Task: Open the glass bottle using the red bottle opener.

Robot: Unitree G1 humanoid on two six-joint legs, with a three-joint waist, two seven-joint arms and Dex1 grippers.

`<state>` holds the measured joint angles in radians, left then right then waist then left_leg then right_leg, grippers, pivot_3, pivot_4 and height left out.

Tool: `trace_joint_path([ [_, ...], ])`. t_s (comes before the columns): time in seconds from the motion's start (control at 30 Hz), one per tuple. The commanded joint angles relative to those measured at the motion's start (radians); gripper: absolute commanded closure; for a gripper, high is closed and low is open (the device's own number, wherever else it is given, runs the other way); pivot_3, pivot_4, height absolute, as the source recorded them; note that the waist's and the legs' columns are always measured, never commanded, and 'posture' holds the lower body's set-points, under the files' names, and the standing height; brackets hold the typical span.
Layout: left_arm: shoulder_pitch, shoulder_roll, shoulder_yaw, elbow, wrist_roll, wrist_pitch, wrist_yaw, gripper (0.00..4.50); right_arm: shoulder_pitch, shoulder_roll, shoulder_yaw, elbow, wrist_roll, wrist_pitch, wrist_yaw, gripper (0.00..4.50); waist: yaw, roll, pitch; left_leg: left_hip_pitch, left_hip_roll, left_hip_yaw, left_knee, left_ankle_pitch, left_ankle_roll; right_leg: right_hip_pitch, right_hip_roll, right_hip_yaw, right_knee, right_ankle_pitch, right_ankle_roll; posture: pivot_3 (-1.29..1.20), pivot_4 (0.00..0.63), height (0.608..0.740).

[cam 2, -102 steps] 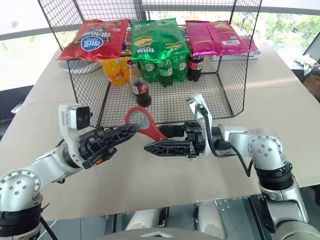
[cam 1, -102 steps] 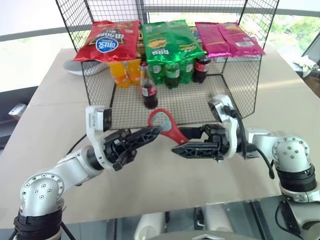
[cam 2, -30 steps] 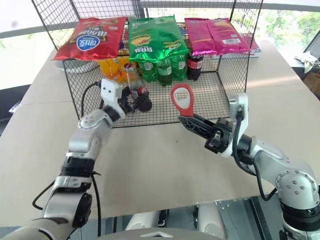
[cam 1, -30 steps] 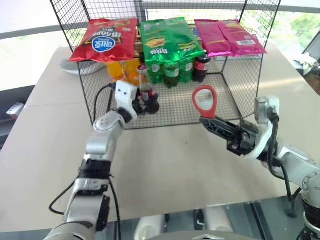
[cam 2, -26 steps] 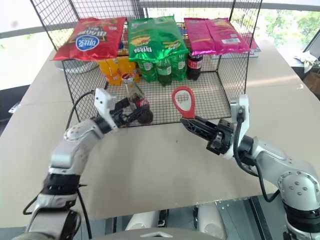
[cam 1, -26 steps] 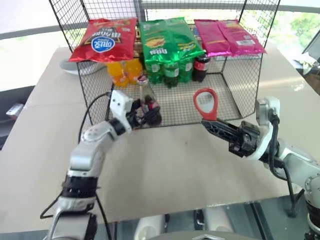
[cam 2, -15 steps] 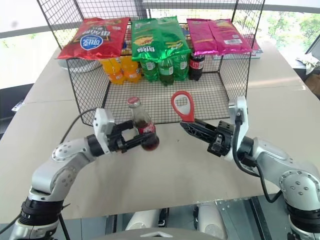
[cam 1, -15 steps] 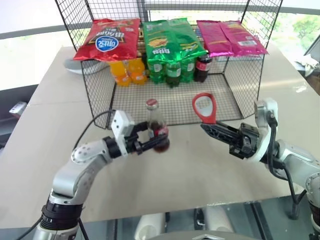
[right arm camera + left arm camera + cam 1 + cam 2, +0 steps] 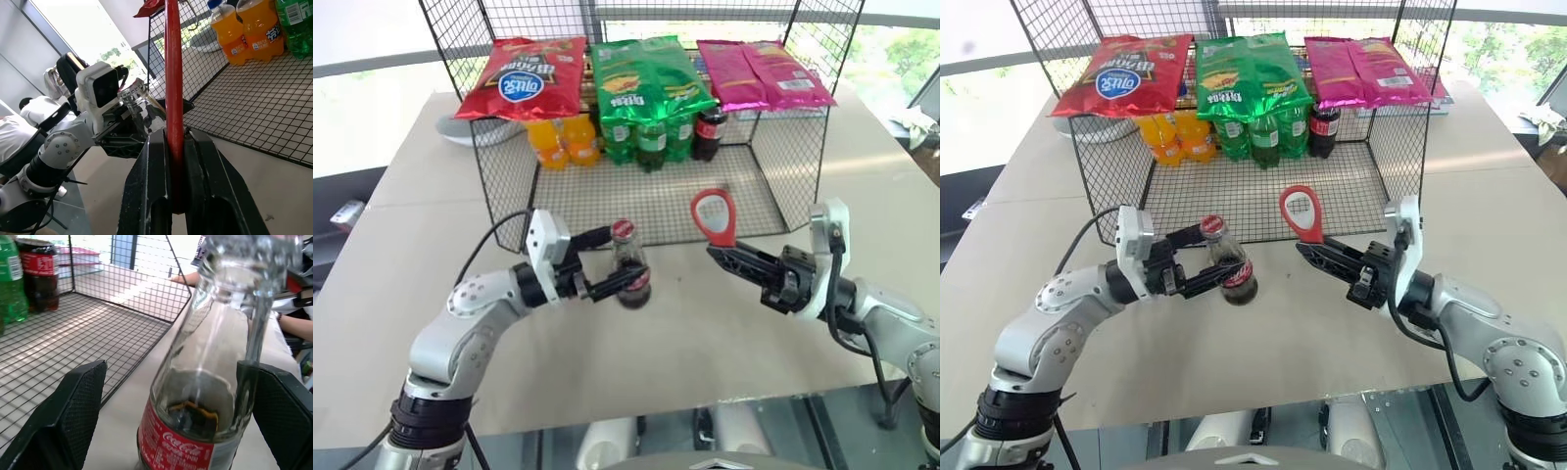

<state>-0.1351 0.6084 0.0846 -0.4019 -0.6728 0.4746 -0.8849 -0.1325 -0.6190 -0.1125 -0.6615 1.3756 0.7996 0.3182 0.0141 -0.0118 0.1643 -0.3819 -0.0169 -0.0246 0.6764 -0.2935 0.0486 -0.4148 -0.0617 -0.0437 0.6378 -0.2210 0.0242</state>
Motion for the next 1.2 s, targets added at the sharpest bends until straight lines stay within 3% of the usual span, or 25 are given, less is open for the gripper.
trace_joint_path([
  [0.03,-0.019,0.025,0.013,-0.031,-0.022,0.005,-0.028,0.05,-0.011,0.002,-0.004,-0.033,0.0,-0.022,0.014,4.5,0.0,0.0,0.0,0.0,0.0,0.0,0.0,0.0,0.0,0.0,0.0,0.0,0.0,0.0,0.0,0.0,0.15,0.74],
  [0.2,-0.033,0.033,-0.019,-0.013,-0.014,0.011,-0.07,0.05,-0.034,-0.003,0.005,-0.047,-0.053,-0.032,0.026,4.5,0.0,0.0,0.0,0.0,0.0,0.0,0.0,0.0,0.0,0.0,0.004,0.001,0.0,0.0,0.0,0.0,0.15,0.74],
  [0.23,-0.036,0.034,-0.028,-0.009,-0.012,0.014,-0.079,0.55,-0.042,-0.007,0.011,-0.053,-0.081,-0.036,0.034,4.5,0.0,0.0,0.0,0.0,0.0,0.0,0.0,0.0,0.0,0.0,0.004,0.001,0.0,0.0,0.0,0.0,0.15,0.74],
  [0.3,-0.045,0.036,-0.048,0.003,0.006,0.006,-0.1,1.15,-0.07,-0.019,0.053,-0.068,-0.207,-0.062,0.058,4.5,0.0,0.0,0.0,0.0,0.0,0.0,0.0,0.0,0.0,0.0,0.004,0.001,0.0,0.0,0.0,0.0,0.15,0.74],
  [0.37,-0.052,0.04,-0.059,0.017,0.019,-0.004,-0.118,2.15,-0.1,-0.027,0.103,-0.076,-0.331,-0.095,0.081,4.5,0.0,0.0,0.0,0.001,0.0,0.0,0.0,0.0,0.0,0.0,0.005,0.001,0.001,0.0,0.0,0.0,0.15,0.74],
  [0.63,-0.091,0.037,-0.073,0.063,0.036,-0.026,-0.156,2.19,-0.18,-0.092,0.376,-0.025,-0.908,-0.358,0.223,4.5,0.0,0.0,0.0,0.0,0.0,0.001,0.001,0.002,-0.004,0.0,0.005,0.001,0.0,0.0,0.0,0.0,0.15,0.74],
  [0.73,-0.11,0.031,-0.083,0.073,0.04,-0.02,-0.158,2.19,-0.21,-0.064,0.441,0.032,-1.089,-0.487,0.224,4.5,0.0,0.0,0.0,0.001,0.0,0.001,0.002,0.003,-0.004,0.0,0.005,0.001,0.001,0.0,0.0,0.0,0.15,0.74],
  [0.97,-0.116,0.032,-0.087,0.072,0.042,-0.017,-0.165,2.19,-0.226,0.085,0.501,0.126,-1.323,-0.592,0.131,4.5,0.0,0.0,0.0,0.001,0.0,0.001,0.004,0.003,-0.005,0.0,0.005,0.001,0.002,0.0,0.0,0.0,0.15,0.74],
  [1.2,-0.124,0.034,-0.084,0.078,0.04,-0.012,-0.167,2.19,-0.197,0.137,0.501,0.147,-1.452,-0.727,0.129,4.5,0.001,0.0,0.0,0.0,0.0,0.001,0.004,0.003,-0.005,0.0,0.005,0.002,0.002,0.0,0.0,0.0,0.15,0.74],
])
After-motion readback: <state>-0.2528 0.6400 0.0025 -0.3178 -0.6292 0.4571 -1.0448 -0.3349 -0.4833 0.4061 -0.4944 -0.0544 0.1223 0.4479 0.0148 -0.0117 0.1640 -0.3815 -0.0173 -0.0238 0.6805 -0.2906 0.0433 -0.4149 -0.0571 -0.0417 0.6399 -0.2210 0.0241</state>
